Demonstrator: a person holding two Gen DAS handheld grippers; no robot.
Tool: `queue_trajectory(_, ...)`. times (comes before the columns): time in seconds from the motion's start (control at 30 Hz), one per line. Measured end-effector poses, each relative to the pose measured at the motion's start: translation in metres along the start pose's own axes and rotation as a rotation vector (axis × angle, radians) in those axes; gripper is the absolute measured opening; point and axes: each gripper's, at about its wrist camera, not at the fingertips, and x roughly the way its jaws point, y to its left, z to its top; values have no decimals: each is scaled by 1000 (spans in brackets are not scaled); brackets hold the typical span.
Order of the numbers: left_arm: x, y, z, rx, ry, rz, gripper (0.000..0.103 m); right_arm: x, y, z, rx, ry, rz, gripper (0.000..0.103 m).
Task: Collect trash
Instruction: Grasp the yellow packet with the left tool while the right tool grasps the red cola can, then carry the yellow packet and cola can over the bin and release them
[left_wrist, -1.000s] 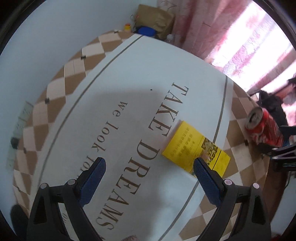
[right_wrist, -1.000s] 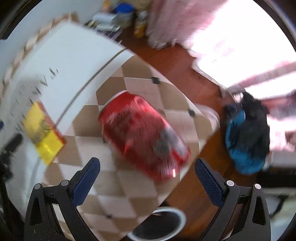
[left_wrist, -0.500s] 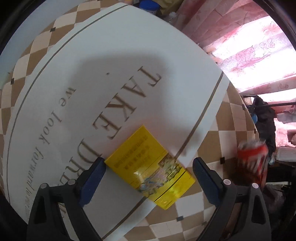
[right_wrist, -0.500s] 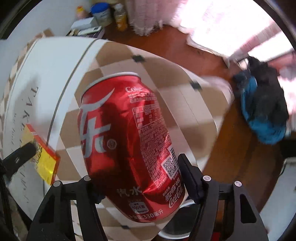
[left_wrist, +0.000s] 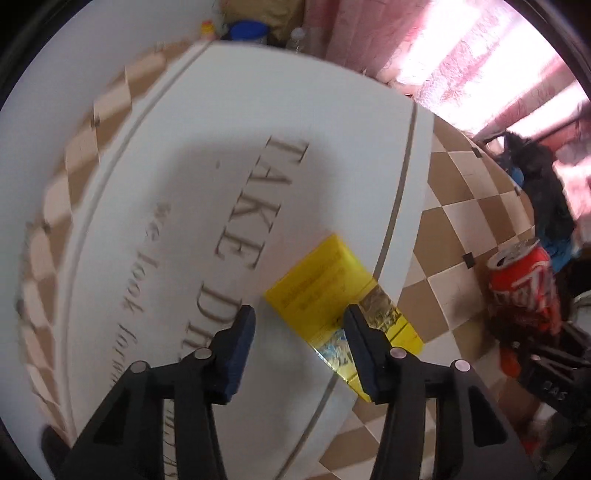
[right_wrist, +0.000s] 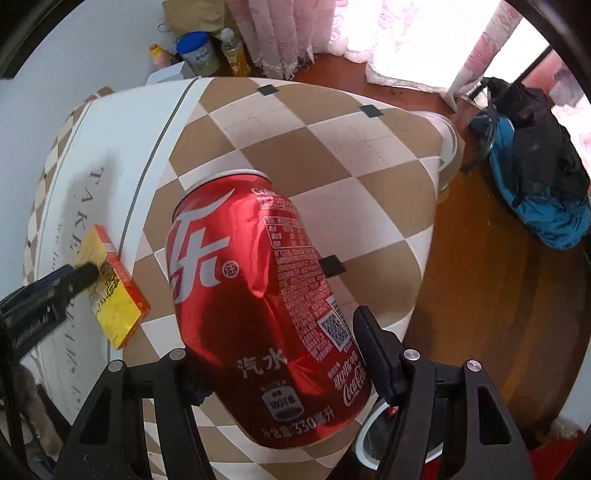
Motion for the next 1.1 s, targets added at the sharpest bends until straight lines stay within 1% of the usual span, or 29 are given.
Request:
queue_trajectory(0.03,3,8,-1,-39,25,-28,59,1,2,1,-4,1,-1,68)
queue_trajectory(0.07,6,13,-3,-67,50,-52,62,2,5,2,-5,4,4,69)
queue_trajectory(0.1,6,14,-3,-78,46,-68,68,3,6,4,-2,4,9,69)
queue_trajectory(0.13,8,12,-3,-80,54,-62,73,3,7,5,4,-1,14,69)
queue_trajectory(0.2,12,7,-2,-70,68,-22,80,2,9,7,12,-17,-1,70)
queue_trajectory(0.27,20,-5,2,-64,80,6,97,-1,7,9,25,-54,-47,68)
queue_trajectory(0.3,23,-7,2,-71,77,24,99,-2,3,10,46,-66,-69,55)
queue_trajectory(0.33,23,-13,6,-81,72,32,100,-1,0,10,66,-69,-74,56)
queue_trajectory(0.4,25,-18,6,-93,59,52,98,-2,-7,10,97,-83,-67,56)
queue_trajectory(0.47,28,-19,2,-96,41,95,96,-3,-11,10,106,-87,-68,56)
queue_trajectory(0.53,30,-27,3,-95,24,124,94,-4,-14,8,106,-95,-84,56)
queue_trajectory(0.6,31,-27,2,-87,9,140,94,-4,-18,5,116,-99,-79,56)
queue_trajectory(0.63,31,-28,2,-88,1,141,91,-4,-19,3,121,-100,-75,55)
queue_trajectory(0.67,27,-26,0,-86,-24,140,71,-3,-22,2,124,-104,-76,55)
queue_trajectory(0.7,24,-44,4,-75,-50,137,67,-3,-25,1,126,-108,-79,55)
queue_trajectory(0.73,22,-43,3,-64,-52,122,64,-2,-27,0,131,-110,-81,55)
queue_trajectory(0.77,20,-42,0,-54,-49,101,63,-2,-28,-3,136,-114,-82,55)
queue_trajectory(0.8,18,-40,-4,-41,-62,88,62,-2,-30,-6,142,-117,-81,54)
queue_trajectory(0.93,13,-38,-16,19,-107,97,61,-2,-38,-19,169,-126,-55,54)
queue_trajectory(1.1,-4,-47,-37,67,-140,71,60,-11,-47,-42,210,-157,-9,54)
